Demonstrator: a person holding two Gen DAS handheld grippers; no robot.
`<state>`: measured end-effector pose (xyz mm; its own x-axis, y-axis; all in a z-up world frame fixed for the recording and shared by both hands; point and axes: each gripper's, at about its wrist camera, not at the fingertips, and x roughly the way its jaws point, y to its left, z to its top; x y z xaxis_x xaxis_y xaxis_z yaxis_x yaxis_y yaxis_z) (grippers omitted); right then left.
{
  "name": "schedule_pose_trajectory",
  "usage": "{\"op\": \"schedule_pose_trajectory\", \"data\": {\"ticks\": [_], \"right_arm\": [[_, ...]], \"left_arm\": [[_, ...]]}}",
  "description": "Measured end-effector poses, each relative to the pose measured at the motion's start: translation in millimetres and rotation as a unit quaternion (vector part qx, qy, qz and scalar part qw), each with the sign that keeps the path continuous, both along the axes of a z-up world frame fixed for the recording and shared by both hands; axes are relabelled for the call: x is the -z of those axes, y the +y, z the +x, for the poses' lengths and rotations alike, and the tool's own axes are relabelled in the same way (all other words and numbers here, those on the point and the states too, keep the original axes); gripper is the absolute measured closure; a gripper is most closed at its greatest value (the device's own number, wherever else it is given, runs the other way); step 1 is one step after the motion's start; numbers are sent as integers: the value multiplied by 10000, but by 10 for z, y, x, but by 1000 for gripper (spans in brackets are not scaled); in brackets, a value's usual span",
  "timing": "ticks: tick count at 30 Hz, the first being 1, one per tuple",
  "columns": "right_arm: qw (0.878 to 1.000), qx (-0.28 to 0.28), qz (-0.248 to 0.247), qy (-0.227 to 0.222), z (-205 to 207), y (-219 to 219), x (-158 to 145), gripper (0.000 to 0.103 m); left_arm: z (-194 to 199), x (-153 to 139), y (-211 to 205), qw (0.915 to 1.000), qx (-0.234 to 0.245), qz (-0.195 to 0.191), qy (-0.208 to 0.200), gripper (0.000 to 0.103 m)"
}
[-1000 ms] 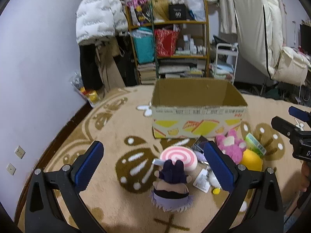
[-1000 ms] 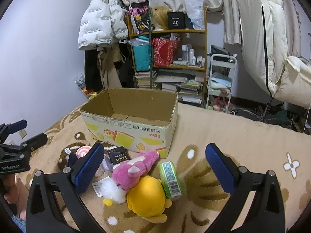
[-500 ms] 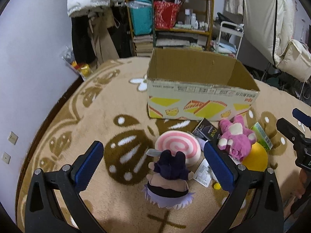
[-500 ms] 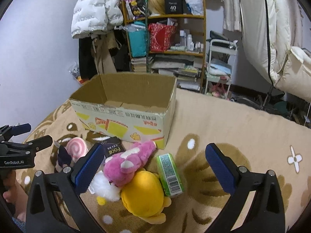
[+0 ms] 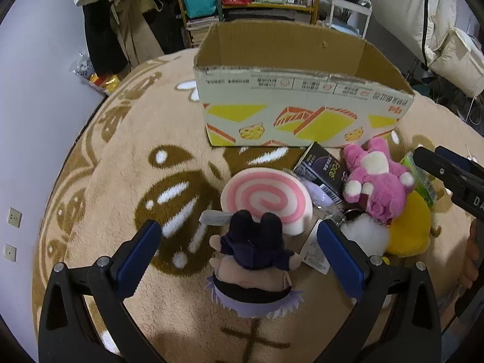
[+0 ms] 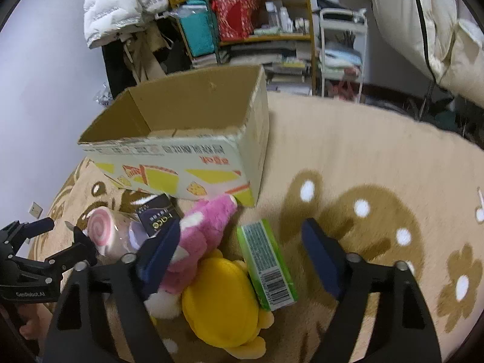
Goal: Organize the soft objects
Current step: 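Grasp the purple-haired doll with the left tool while the right tool grasps the green package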
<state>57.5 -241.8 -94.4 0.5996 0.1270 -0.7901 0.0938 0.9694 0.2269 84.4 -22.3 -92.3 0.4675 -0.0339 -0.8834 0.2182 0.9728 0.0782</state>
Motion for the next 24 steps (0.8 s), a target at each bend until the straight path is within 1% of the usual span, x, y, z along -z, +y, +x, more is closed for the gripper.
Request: {"op": "schedule_pose_trajectory", "data": {"ticks": [2,3,4,6,7,8,9,10,11,12,14,16,19,20,22,24], "right_arm": [[9998,28,81,152,35,-32,77,27],[9996,43,142,249,50,-45,111,33],[9990,43,254,372,71,-69,158,41],[9979,41,389,523,98,-102,231,50],[9973,55,435,592,111,-117,267,51],[9971,74,421,635,119,-125,299,52],[9970,75,400,654,131,-133,316,55],[9969,59,381,679,143,-132,333,61],[9968,55,364,704,156,-133,345,63],[9968,58,360,710,163,-136,353,64],[9968,70,380,701,163,-139,353,65],[9970,55,357,688,162,-134,354,66],[9973,10,289,672,161,-115,345,67],[9974,-2,267,665,160,-113,344,67],[9976,-22,244,650,162,-117,337,69],[9978,-27,232,623,158,-118,336,70]], "left_arm": [[20,29,6,10000,-72,40,46,1],[24,38,15,9999,-101,37,64,1],[28,44,25,9999,-103,0,90,1],[30,48,47,9998,-106,-100,114,2],[39,57,65,9998,-114,-119,135,2],[46,70,70,9996,-120,-153,188,6],[52,89,69,9994,-118,-193,272,10],[63,112,72,9991,-115,-215,349,12],[66,136,70,9988,-117,-222,423,16],[70,157,70,9986,-122,-212,474,21],[79,204,65,9979,-126,-215,595,27],[74,219,66,9972,-96,-335,661,38],[24,178,63,9978,-55,-346,556,50],[7,157,74,9974,-18,-455,560,65],[-16,129,94,9973,-53,-506,534,66],[-32,109,111,9975,-101,-509,484,71]]}}
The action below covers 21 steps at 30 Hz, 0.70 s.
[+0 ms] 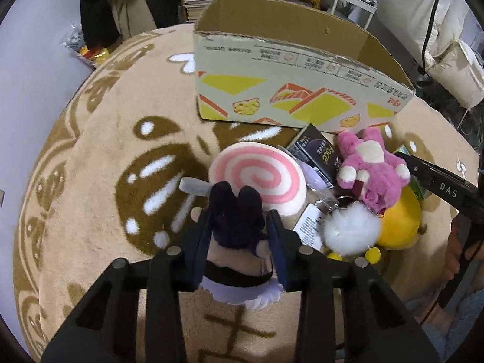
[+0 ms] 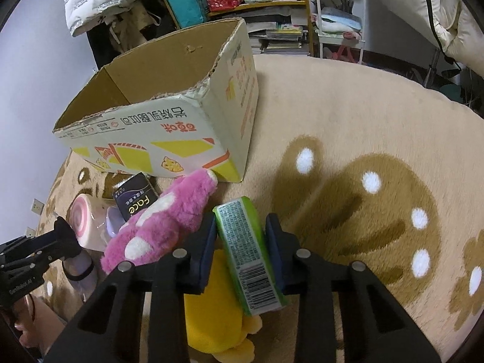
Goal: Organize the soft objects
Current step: 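Grasp the purple-haired doll with the left tool while the right tool grasps the green package, then carry the doll and green package into the cardboard box while both tools open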
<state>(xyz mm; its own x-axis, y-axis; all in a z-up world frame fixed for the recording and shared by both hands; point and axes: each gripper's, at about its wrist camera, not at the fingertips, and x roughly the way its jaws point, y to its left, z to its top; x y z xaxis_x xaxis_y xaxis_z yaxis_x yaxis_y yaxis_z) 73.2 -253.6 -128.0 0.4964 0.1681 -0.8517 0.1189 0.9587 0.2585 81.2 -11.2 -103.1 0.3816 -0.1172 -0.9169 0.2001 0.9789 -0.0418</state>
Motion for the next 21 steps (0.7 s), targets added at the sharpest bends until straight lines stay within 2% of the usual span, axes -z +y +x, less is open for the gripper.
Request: {"op": "schedule_pose_trajectory", "data": {"ticks": [5,10,16,21], "right_arm": [[9998,10,-71,-188,-43,-11,-72,71],[9983,10,-38,-583,-128,-22,-262,71],[9934,-36,-82,-1145,-295,16,-535,71],[9851,-101,-191,-1708,-438,99,-791,71]], "left_arm": [[-31,-42,3,9999,-15,43,-152,74],[-161,-192,-29,9985,64,114,-539,75],[-399,-491,-52,9901,103,117,-1394,75],[-527,-735,16,9765,-83,4,-2154,75]]}}
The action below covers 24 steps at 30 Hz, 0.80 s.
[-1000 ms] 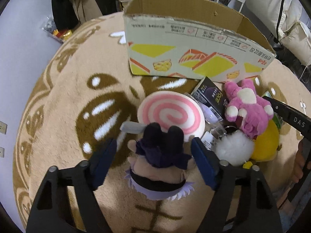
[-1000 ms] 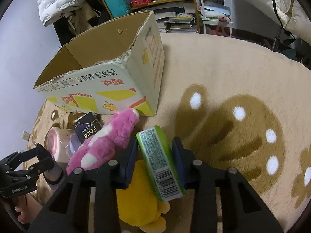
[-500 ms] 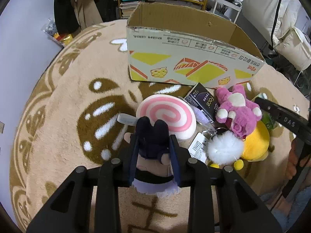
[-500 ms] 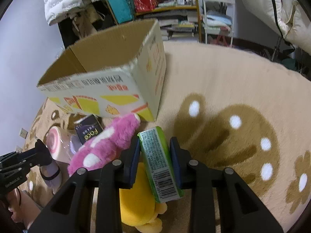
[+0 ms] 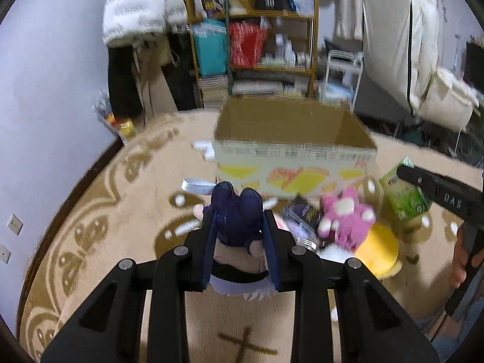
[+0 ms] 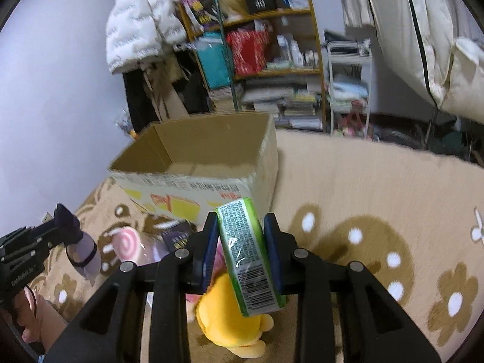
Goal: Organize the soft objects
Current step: 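Carry the doll and green package into the cardboard box while both tools open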
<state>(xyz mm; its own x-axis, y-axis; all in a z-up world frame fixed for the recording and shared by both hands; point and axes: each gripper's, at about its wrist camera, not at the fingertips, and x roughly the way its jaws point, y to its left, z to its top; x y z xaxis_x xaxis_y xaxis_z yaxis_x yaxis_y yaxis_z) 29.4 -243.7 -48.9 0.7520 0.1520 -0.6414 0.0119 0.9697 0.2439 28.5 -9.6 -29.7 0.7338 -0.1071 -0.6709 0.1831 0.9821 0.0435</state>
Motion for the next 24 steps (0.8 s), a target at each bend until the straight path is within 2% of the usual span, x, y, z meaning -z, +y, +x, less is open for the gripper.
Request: {"op": "schedule_pose_trajectory", "data": {"ticks": [6,10,13,16,24], "right_arm": [[9982,-74,-48,-597,-90,44,-233,71],[9968,-156,1,-787,-52,88,-358,71],[9957,-221,-8,-896,3,97,-458,71],[9946,-291,125,-984,80,65,-528,71],[9939,-412,84,-1024,439,52,-549,71]], "left_arm": [[-98,-278,-23,9967,44,-116,-800,75],[-94,-423,-49,9931,121,-202,-1153,75],[-80,-540,-88,9902,201,-299,-1347,75],[-16,-660,-159,9871,275,-220,-1559,75],[416,-831,-288,9826,306,-184,-1820,75]]}}
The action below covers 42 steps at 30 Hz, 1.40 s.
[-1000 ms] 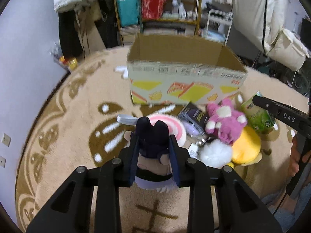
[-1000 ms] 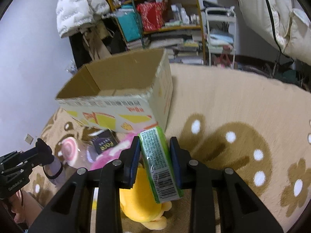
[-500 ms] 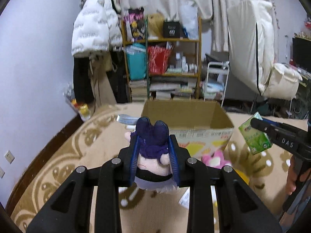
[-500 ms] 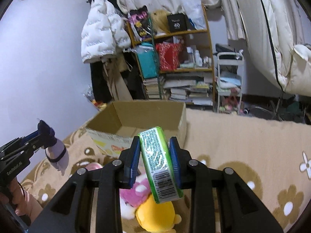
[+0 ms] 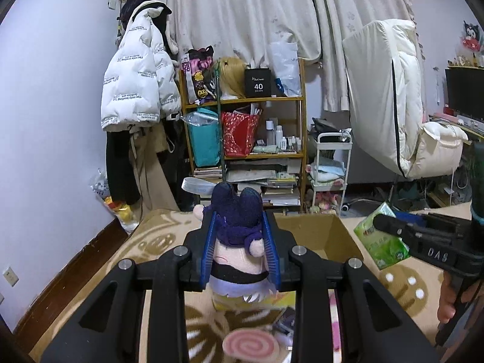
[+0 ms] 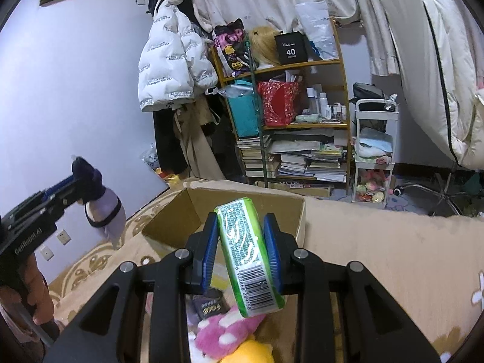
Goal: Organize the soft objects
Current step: 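Carry the doll and green package into the cardboard box while both tools open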
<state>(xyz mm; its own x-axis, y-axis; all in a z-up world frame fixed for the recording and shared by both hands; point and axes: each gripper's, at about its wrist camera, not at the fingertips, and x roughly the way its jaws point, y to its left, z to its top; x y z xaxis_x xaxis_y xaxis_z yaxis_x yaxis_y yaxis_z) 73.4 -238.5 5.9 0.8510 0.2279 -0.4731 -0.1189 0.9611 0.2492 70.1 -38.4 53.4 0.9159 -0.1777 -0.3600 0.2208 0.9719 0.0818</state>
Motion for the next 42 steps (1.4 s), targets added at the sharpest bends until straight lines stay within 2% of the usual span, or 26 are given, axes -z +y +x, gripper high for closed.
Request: {"op": "schedule_pose_trajectory", "data": {"ticks": [7,10,16,27,32,34,36,40,42], "right_arm": [[9999,-155,-36,-37,380,12,6,71],[9998,-208,-20,19,534,38,78,71],[9997,-211,65,135,671,7,230,71],[9967,-297,431,616,861,-74,615,71],[9956,-261,410,806,854,-68,681,68],[9956,-233,402,816,824,-76,650,68],[9957,-246,456,764,778,-92,609,68],[9960,-202,522,695,701,-130,528,68],[9959,-194,587,664,641,-143,483,64]], "left_arm": [[372,2,-67,9999,109,-45,4,74],[462,86,-97,9996,290,29,50,74],[670,313,-227,9991,327,133,217,74],[979,741,-326,9948,130,405,923,71],[1005,836,-280,9930,105,268,1143,70],[968,820,-253,9935,26,294,1096,66],[922,789,-241,9939,-26,335,1052,57],[825,742,-201,9941,-79,357,1020,52],[752,722,-175,9940,-97,335,1038,47]]}}
